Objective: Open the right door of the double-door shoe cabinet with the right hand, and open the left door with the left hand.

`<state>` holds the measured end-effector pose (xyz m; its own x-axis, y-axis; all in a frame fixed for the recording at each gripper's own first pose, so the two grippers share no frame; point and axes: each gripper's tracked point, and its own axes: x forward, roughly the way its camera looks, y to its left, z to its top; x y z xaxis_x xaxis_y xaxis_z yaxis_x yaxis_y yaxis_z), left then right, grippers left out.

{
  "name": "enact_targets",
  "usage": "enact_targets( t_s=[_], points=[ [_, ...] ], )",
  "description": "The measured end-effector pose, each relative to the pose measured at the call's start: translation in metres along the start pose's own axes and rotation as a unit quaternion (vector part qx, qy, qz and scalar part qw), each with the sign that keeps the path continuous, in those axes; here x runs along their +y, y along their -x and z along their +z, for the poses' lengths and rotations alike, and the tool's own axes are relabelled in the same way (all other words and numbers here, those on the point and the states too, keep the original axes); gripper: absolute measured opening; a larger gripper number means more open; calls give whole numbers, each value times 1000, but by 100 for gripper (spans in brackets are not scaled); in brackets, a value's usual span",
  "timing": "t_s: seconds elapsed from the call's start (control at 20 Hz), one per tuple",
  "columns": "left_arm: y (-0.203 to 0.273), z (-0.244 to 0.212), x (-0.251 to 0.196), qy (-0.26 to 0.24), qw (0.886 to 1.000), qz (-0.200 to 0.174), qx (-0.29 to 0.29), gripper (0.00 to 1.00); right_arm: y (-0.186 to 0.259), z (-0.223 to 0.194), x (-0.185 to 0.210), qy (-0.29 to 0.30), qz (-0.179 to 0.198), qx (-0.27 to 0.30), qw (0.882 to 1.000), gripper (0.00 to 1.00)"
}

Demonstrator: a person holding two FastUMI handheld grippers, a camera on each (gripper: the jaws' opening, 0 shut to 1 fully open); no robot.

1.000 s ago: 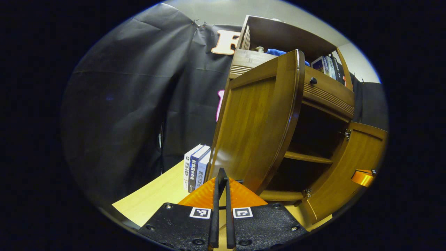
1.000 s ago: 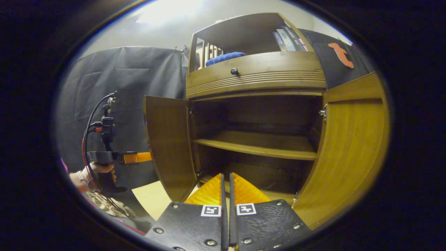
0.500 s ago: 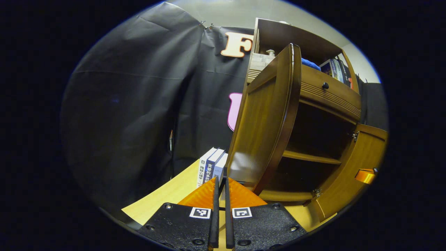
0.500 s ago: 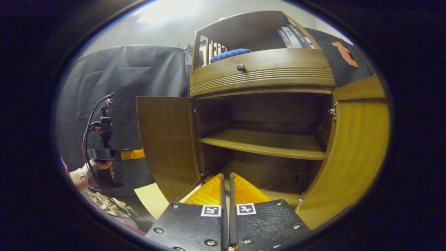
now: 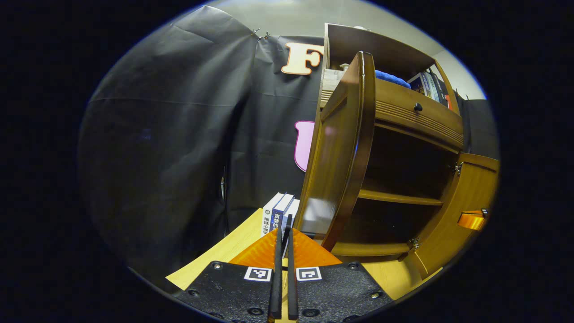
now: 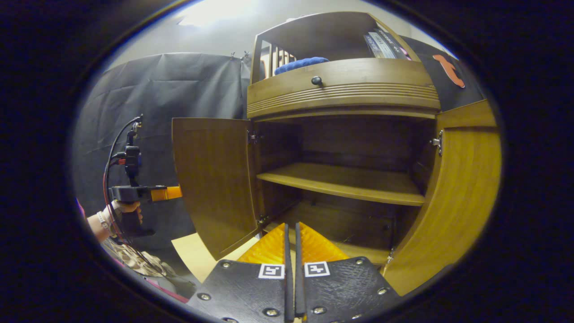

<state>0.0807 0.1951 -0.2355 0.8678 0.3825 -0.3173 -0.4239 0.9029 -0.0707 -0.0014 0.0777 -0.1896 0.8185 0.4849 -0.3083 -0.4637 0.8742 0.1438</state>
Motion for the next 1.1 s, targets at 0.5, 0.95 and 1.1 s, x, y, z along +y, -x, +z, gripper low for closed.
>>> enact_targets(
  t_s=[0.5, 0.95, 1.1],
  points=[
    [8, 2, 25, 25, 998, 48, -11, 3, -13, -4, 3, -2, 8, 2, 1000, 2],
    [19, 24, 20, 16, 998, 46, -41, 0, -21, 3, -13, -1, -27, -5, 1000, 2],
    [29, 36, 19, 14, 997, 44, -57, 3, -20, 9, -18, -4, -36, -14, 999, 2]
  ],
)
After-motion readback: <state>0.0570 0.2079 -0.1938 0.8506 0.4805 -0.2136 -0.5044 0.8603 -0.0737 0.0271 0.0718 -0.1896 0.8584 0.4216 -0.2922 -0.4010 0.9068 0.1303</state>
